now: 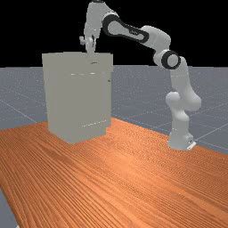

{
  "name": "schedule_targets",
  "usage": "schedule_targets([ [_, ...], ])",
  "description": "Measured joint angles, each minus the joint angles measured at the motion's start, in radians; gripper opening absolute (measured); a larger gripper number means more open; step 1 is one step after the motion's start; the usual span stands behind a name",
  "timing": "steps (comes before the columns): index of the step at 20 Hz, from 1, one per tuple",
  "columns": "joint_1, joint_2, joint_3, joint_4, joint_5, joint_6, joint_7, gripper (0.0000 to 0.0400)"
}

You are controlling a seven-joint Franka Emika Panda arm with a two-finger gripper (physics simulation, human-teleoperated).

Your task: Open the drawer

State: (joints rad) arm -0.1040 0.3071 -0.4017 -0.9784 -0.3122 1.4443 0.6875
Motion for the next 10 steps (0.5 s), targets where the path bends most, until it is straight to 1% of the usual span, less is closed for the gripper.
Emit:
schedule_targets([
  [5, 0.005, -0.001, -0.001, 0.002, 0.008, -0.013, 0.002, 0.04],
  [8, 0.012, -0.023, 0.013, 0.003, 0.073, -0.059, 0.006, 0.04],
  [10, 0.027, -0.034, 0.025, 0.011, 0.1, -0.103, 0.004, 0.04],
])
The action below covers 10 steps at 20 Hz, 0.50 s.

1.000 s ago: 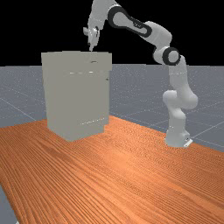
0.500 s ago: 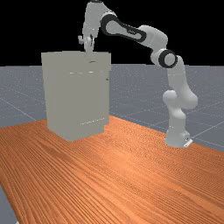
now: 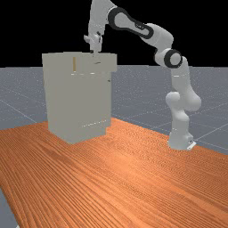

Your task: Open the drawer

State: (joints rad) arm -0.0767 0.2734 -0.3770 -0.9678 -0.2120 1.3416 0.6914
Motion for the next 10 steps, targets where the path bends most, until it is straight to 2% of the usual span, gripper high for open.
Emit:
schedule_targets([
  [5, 0.013, 0.006, 0.005, 0.033, 0.022, -0.041, 0.002, 0.04],
  [10, 0.007, 0.031, 0.003, 0.233, 0.032, -0.098, -0.012, 0.04],
])
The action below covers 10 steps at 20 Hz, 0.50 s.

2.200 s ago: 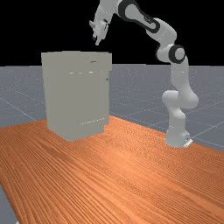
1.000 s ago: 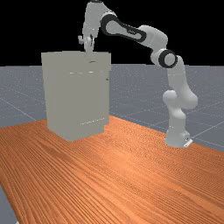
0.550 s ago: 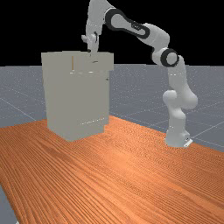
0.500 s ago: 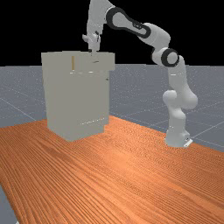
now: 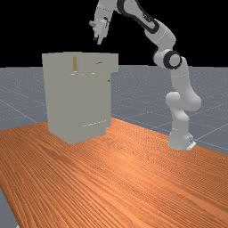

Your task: Open the drawer

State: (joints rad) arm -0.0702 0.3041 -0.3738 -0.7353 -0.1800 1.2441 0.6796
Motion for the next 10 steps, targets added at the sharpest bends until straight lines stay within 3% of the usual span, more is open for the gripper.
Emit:
schedule_targets([
  [5, -0.053, 0.046, -0.03, 0.033, -0.01, 0.087, -0.004, 0.04],
  [10, -0.079, 0.075, -0.038, -0.054, -0.008, 0.122, 0.002, 0.04],
])
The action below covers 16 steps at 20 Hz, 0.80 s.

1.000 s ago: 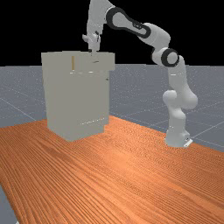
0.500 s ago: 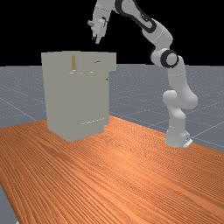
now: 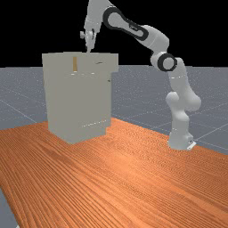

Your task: Open the drawer

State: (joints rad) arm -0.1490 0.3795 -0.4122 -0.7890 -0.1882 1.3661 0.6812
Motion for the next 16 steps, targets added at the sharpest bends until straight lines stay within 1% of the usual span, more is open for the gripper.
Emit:
schedule_targets([
  [4, 0.008, -0.005, 0.006, -0.111, 0.001, 0.018, 0.01, 0.04],
  [6, 0.022, -0.035, 0.008, -0.167, -0.004, 0.029, 0.015, 0.04],
  [7, 0.038, -0.066, 0.012, -0.212, -0.009, 0.046, 0.028, 0.04],
  [9, 0.086, -0.166, 0.032, -0.355, -0.02, 0.124, 0.065, 0.04],
  [10, 0.11, -0.203, 0.043, -0.403, -0.024, 0.142, 0.079, 0.04],
  [16, 0.218, -0.339, 0.109, -0.566, -0.048, 0.178, 0.175, 0.04],
])
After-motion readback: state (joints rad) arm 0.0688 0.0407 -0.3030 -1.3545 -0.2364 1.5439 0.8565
